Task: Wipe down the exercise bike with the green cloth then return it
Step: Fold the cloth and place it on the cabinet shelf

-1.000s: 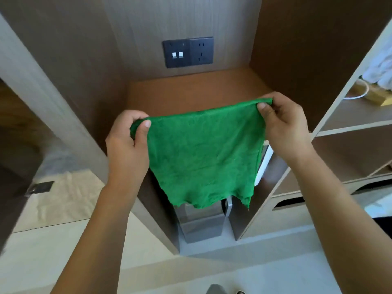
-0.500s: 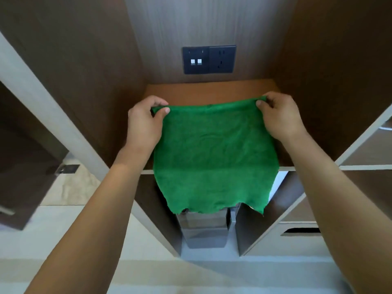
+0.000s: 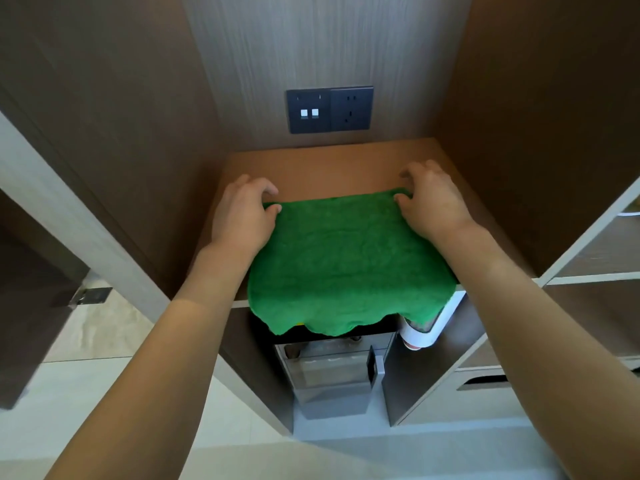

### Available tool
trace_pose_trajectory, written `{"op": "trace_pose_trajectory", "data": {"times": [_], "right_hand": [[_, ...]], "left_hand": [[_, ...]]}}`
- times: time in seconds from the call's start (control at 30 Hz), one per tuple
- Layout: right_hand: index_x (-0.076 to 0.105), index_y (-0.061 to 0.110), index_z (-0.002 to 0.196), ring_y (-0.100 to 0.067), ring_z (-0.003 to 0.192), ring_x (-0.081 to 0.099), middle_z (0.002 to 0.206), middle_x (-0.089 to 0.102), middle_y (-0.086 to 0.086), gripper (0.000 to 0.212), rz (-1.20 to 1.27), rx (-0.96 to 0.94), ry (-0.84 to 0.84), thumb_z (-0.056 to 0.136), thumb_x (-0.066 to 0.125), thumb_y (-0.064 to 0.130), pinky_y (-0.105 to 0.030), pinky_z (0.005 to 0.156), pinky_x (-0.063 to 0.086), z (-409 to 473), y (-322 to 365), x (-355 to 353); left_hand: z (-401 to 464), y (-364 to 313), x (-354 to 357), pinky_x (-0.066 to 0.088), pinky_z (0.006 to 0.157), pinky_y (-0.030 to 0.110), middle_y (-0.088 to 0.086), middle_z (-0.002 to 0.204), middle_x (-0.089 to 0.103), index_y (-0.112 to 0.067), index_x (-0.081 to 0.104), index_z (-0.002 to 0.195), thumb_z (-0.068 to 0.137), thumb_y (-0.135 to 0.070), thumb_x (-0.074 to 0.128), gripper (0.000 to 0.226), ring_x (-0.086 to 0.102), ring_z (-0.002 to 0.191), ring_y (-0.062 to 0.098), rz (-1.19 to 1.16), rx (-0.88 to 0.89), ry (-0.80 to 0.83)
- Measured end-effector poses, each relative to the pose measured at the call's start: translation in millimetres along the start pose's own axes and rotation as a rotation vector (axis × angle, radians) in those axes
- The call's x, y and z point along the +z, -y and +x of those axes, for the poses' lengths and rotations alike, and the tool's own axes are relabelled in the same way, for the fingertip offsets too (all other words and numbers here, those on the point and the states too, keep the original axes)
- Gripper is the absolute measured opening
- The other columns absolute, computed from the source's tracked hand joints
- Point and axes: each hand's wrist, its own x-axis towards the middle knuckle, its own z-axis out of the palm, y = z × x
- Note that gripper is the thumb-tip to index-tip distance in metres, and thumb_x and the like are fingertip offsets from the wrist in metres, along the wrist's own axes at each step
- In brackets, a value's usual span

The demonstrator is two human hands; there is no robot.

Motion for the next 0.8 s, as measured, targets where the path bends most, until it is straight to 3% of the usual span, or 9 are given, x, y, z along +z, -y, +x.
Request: {"op": "trace_pose_trajectory", "data": {"times": [0.1, 0.2, 0.3, 0.4, 0.8], "right_hand": [[0.061, 0.014, 0.143, -0.037, 0.132, 0.051, 0.141, 0.056, -0.011, 0.040, 0.013, -0.135, 0.026, 0.103, 0.064, 0.020, -0.052, 0.109, 0.046, -16.5, 2.6, -9.5], [0.057, 0.016, 0.150, -0.030, 0.141, 0.050, 0.152, 0.056, -0.007, 0.044, 0.099, -0.294, 0.148, 0.107, 0.060, 0.025, -0.041, 0.121, 0.038, -44.5, 6.0, -14.9], [0.041, 0.023, 0.163, -0.019, 0.160, 0.026, 0.171, 0.034, 0.001, 0.056, 0.146, -0.321, 0.292, 0.110, 0.051, 0.040, -0.035, 0.131, 0.019, -68.1, 8.0, -9.5], [0.026, 0.028, 0.168, -0.017, 0.164, 0.008, 0.177, 0.017, 0.006, 0.062, 0.042, -0.331, 0.378, 0.111, 0.040, 0.048, -0.042, 0.134, 0.010, -72.2, 5.5, 0.8], [0.023, 0.030, 0.168, -0.017, 0.165, 0.006, 0.177, 0.015, 0.007, 0.063, -0.015, -0.365, 0.364, 0.110, 0.034, 0.052, -0.042, 0.133, 0.008, -61.9, 1.9, 6.0]], "left_hand": [[-16.3, -11.5, -11.4, 0.049, 0.106, 0.045, 0.002, 0.127, 0.061, -0.022, 0.071, 0.122, 0.098, -0.023, 0.072, 0.024, 0.055, 0.125, 0.027, 0.009, 0.064, 0.019], [-48.4, -22.6, -18.8, 0.042, 0.113, 0.040, -0.005, 0.139, 0.056, -0.026, 0.065, 0.136, 0.103, -0.035, 0.064, 0.034, 0.051, 0.133, 0.021, -0.060, 0.159, 0.082], [-74.9, -29.7, -11.8, 0.021, 0.127, 0.041, -0.003, 0.170, 0.029, -0.033, 0.035, 0.162, 0.107, -0.055, 0.045, 0.060, 0.024, 0.157, 0.022, -0.025, 0.188, 0.301], [-80.2, -28.1, -1.2, 0.011, 0.132, 0.046, -0.003, 0.177, 0.008, -0.034, 0.018, 0.168, 0.106, -0.062, 0.028, 0.068, 0.005, 0.163, 0.024, 0.107, 0.176, 0.441], [-70.5, -23.1, 0.4, 0.006, 0.131, 0.042, -0.005, 0.177, 0.008, -0.036, 0.018, 0.168, 0.107, -0.061, 0.028, 0.066, 0.002, 0.164, 0.020, 0.101, 0.201, 0.438]]}}
